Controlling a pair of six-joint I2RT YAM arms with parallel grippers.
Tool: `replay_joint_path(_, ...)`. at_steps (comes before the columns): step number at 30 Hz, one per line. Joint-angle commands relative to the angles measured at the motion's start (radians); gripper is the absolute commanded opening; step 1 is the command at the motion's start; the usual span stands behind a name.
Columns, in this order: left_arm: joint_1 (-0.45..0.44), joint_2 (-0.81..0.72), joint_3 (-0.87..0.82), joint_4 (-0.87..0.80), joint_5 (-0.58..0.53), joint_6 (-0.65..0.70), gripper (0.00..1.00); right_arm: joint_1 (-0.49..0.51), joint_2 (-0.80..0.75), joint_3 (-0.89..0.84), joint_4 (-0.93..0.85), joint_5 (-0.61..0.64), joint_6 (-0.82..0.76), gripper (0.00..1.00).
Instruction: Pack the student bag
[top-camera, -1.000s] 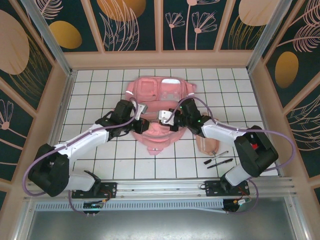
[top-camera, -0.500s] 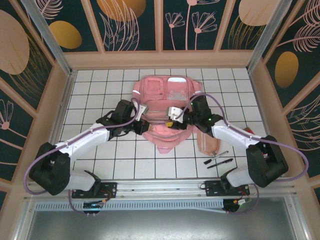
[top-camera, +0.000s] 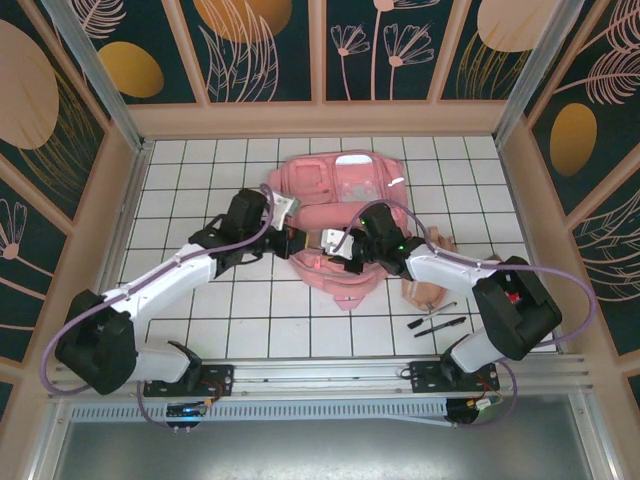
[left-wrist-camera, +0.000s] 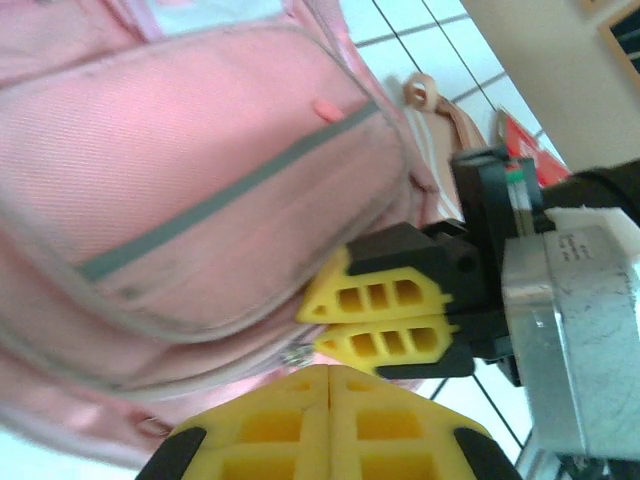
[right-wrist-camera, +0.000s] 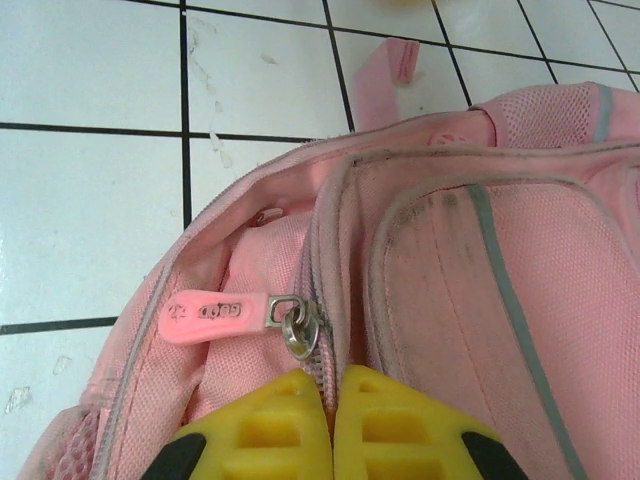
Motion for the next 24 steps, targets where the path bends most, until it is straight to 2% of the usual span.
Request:
replay_joint_path(1,0.07,-0.038,-0.021,-0.061,-0.055,0.093,0.0,-0.02,-0.059,0.012,-0.037,-0.034,-0.063,0.0)
replay_joint_path(2,0.071,-0.037,-0.03,-0.067,-0.043,0.126,0.0,-0.022,-0.069,0.017,-0.04,-0.053,-0.071,0.0)
replay_joint_path(3,0.071,-0.03,-0.036,-0.071,0.016,0.164,0.0,-0.025,-0.075,0.023,-0.045,-0.069,-0.079,0.0)
replay_joint_path(4,0.071,-0.019,-0.043,-0.062,0.107,0.177,0.06,-0.025,-0.079,0.03,-0.05,-0.081,-0.09,0.0)
replay_joint_path(5,0.068,-0.007,-0.051,-0.042,0.163,0.165,0.24,-0.026,-0.081,0.034,-0.055,-0.091,-0.1,0.0)
replay_joint_path(6,0.059,0.0,-0.06,-0.009,0.211,0.141,0.37,-0.028,-0.08,0.039,-0.059,-0.102,-0.105,0.0)
replay_joint_path(8,0.019,0.002,-0.066,0.044,0.256,0.123,0.41,-0.028,-0.078,0.044,-0.052,-0.121,-0.099,0.0)
replay_joint_path(10,-0.019,0.004,-0.063,0.074,0.238,0.099,0.46,-0.028,-0.076,0.042,-0.033,-0.145,-0.079,0.0)
replay_joint_path(14,-0.035,0.038,-0.1,0.154,0.273,0.027,0.47,-0.032,-0.076,0.038,0.003,-0.182,-0.048,0.0)
replay_joint_path(18,-0.068,0.085,-0.099,0.124,0.268,0.032,0.47,-0.036,-0.072,0.04,0.018,-0.201,-0.026,0.0)
replay_joint_path(24,-0.089,0.128,-0.093,0.14,0.166,-0.027,0.48,-0.034,-0.07,0.04,0.063,-0.236,0.012,0.0)
